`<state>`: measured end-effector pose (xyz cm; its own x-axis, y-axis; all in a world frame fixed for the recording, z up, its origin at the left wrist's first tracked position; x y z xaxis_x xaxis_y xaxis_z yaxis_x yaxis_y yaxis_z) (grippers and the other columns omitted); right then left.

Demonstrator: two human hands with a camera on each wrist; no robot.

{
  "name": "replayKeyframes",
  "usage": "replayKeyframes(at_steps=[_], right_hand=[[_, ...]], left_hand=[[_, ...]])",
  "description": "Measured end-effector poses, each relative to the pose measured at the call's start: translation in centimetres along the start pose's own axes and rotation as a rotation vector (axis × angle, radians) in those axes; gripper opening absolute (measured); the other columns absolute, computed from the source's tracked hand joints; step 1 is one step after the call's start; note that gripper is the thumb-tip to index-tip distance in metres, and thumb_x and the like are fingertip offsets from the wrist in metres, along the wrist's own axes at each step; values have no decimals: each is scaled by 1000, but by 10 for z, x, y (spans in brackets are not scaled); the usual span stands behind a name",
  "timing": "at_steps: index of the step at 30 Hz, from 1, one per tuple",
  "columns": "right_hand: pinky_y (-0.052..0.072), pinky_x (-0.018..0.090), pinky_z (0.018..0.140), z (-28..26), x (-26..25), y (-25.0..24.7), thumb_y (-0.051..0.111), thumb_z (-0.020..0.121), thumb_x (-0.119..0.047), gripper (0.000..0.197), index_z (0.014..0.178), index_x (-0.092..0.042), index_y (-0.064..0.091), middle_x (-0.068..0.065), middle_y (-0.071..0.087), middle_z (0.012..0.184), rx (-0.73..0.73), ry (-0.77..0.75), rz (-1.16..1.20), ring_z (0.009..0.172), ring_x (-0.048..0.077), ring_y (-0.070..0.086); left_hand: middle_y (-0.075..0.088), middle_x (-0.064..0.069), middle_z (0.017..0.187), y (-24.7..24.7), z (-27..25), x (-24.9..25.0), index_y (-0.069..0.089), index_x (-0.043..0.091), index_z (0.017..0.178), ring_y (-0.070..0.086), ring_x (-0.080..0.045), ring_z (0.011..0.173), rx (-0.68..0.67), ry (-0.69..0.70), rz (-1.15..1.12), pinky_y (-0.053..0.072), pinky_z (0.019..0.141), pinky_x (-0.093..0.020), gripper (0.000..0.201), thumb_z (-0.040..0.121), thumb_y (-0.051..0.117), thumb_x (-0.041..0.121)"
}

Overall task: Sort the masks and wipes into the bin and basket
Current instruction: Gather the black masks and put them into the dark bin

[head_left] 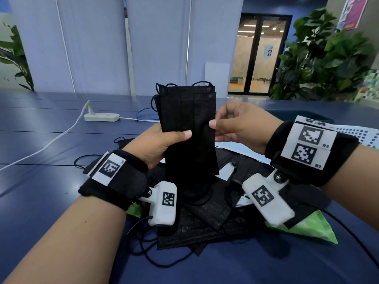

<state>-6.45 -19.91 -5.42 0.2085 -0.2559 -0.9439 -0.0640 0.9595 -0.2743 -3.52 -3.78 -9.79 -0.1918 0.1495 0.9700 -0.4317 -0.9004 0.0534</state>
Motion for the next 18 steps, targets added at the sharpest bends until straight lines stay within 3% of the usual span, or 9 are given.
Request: replayKeyframes(at_steps=[3, 6, 10, 12, 15, 17, 18], right_hand=[[58, 26, 71, -2, 4, -1, 62, 86, 0, 13, 90, -9, 53, 12, 58, 82, -3, 34, -20, 72, 20, 62], [57, 25, 75, -4, 15, 0, 61, 86, 3, 28, 112, -5, 54, 16, 57, 102, -24, 100, -66, 86, 21, 63], [57, 17, 70, -12, 19, 5, 52, 88, 10, 18, 93, -7, 58, 13, 58, 97, -88, 149, -36, 85, 16, 63], [57, 19, 75, -16, 14, 1, 53, 89, 7, 18, 95, -8, 58, 11, 57, 98, -87, 137, -23, 84, 15, 63], [49, 35, 98, -15, 8, -8, 65, 86, -21, 33, 117, -16, 55, 4, 60, 113, -106, 103, -181, 102, 16, 61], [45, 38, 102, -13, 7, -8, 68, 73, -50, 58, 125, -27, 53, -6, 62, 120, -156, 63, -369, 111, 12, 60], [44, 37, 103, -12, 6, -9, 66, 69, -55, 64, 127, -30, 52, -9, 63, 121, -164, 40, -405, 111, 12, 60]], left_hand=[[69, -6, 116, 5, -3, 2, 63, 11, 117, 65, -20, 108, -5, -8, -5, 51, 93, -31, 45, 71, 63, 14], [68, -8, 116, 11, -8, 4, 59, 7, 121, 65, -21, 106, -10, 2, -22, 52, 91, -30, 50, 72, 62, 9], [60, -19, 125, 17, -10, 8, 49, 0, 130, 61, -27, 110, 34, -9, -38, 52, 91, -33, 49, 83, 56, -8], [58, -21, 128, 19, -8, 15, 47, 0, 132, 59, -31, 115, 62, -8, -48, 51, 94, -36, 45, 88, 47, -11], [60, -20, 126, 26, -4, 32, 47, 1, 132, 60, -33, 113, 81, 31, -92, 52, 92, -42, 42, 92, 42, -10], [62, -20, 123, 31, 4, 45, 47, 2, 131, 64, -33, 106, 114, 59, -157, 56, 84, -44, 40, 93, 42, -8], [61, -22, 123, 34, 8, 50, 46, 1, 132, 63, -34, 107, 134, 70, -202, 57, 81, -45, 41, 92, 42, -7]])
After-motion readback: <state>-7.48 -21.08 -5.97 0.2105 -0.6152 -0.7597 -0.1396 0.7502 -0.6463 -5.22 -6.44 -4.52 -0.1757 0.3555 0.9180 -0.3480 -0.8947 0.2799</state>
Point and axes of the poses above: each hand's wrist, its own z-axis towards the middle knuckle, its own y-axis out of the palm, x = y × z, the point moved 5 cm from there along z, towards the middle knuckle
